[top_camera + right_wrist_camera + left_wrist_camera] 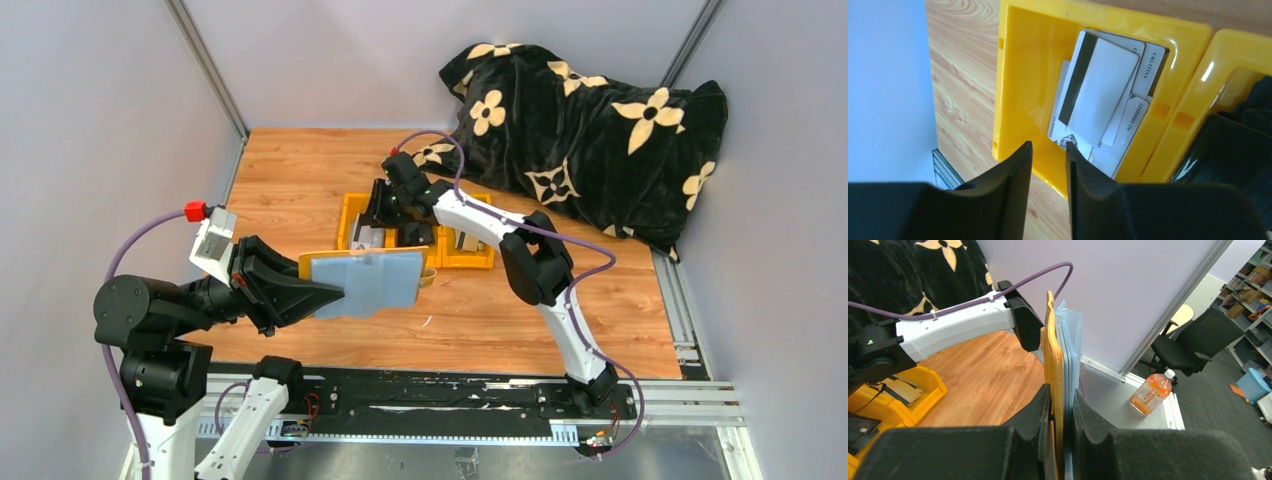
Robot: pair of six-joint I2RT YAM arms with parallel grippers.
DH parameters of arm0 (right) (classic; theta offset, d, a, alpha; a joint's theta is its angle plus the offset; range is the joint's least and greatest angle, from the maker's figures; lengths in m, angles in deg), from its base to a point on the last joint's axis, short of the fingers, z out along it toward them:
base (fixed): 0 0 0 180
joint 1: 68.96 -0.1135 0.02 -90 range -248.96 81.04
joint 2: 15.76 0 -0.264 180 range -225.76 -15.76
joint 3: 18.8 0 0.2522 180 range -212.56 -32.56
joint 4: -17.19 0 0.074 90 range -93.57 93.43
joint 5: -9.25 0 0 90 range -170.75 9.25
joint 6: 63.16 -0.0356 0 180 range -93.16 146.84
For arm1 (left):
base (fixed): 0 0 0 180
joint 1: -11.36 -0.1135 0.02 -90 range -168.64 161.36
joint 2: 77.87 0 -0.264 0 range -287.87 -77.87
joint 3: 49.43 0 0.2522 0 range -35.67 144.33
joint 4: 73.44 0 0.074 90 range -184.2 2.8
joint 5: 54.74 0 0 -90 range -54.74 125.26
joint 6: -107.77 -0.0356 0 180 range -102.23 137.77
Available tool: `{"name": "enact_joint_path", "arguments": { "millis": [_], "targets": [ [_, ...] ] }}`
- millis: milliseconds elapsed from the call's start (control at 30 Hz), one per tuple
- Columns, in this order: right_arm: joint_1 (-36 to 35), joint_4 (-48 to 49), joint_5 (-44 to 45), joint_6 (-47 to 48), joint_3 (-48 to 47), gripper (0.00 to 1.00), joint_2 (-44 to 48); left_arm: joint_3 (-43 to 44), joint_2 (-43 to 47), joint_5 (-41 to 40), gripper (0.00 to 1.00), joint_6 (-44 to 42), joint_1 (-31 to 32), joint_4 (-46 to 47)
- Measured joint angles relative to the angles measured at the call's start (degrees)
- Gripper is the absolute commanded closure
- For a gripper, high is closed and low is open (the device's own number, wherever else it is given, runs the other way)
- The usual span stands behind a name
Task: Take the credit cards out of the card holder
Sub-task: Place the credit card in the storage box, then remove the credit card from the card holder.
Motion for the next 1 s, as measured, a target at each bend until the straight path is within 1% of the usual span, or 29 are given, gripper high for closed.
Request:
{"name": "enact_joint_path", "arguments": {
  "millis": [33, 67, 133, 167, 233, 333, 400, 500, 600, 733, 833, 900, 1000],
  "targets": [
    [-0.2, 0.1, 0.2, -0.2, 0.0, 0.50, 0.1, 0.1, 0.0, 0.0, 1.00, -0.2, 0.0, -0.2],
    [-0.3, 0.2, 0.6, -0.3, 0.0, 0.45, 0.2, 0.2, 0.0, 0.0, 1.00, -0.4, 0.0, -0.4],
    [-0.5, 0.7, 1.2, -0.2, 0.9, 0.38, 1.0, 0.2, 0.0, 0.0, 1.00, -0.7, 0.0, -0.8],
    [-0.6, 1.2, 1.4, 0.1, 1.9, 0.36, 2.1, 0.2, 0.0, 0.0, 1.00, -0.8, 0.0, -1.1],
    [-0.6, 1.3, 1.9, 0.9, 4.4, 0.28, 5.2, 0.2, 0.0, 0.1, 1.00, -1.1, 0.0, -1.6],
    [-0.7, 2.0, 2.2, 3.0, 10.3, 0.23, 14.4, 0.2, 0.0, 0.2, 1.00, -1.6, 0.0, -2.2],
    [-0.7, 3.5, 2.0, 5.0, 15.3, 0.20, 24.0, 0.3, 0.0, 0.4, 1.00, -2.4, 0.0, -2.9],
    [-0.4, 7.0, 0.2, 6.8, 20.2, 0.18, 36.9, 0.4, 0.0, 0.8, 1.00, -4.1, 0.0, -4.6],
    [0.2, 10.6, -4.3, 8.2, 23.4, 0.18, 49.1, 0.4, 0.1, 1.1, 1.00, -6.0, 0.0, -6.4],
    [0.8, 15.1, -11.5, 8.5, 26.9, 0.17, 60.0, 0.4, 0.2, 1.3, 1.00, -9.6, 0.0, -9.3],
    [0.1, 18.5, -16.8, 8.0, 31.1, 0.17, 65.1, 0.4, 0.3, 1.4, 1.00, -12.2, 0.0, -10.8],
    [-2.3, 19.0, -19.4, 8.5, 32.7, 0.16, 66.7, 0.4, 0.5, 1.4, 1.00, -13.7, 0.0, -11.7],
    [-7.3, 18.4, -22.3, 10.4, 33.4, 0.16, 66.6, 0.4, 0.6, 1.6, 1.00, -15.5, 0.0, -12.6]
  ]
}}
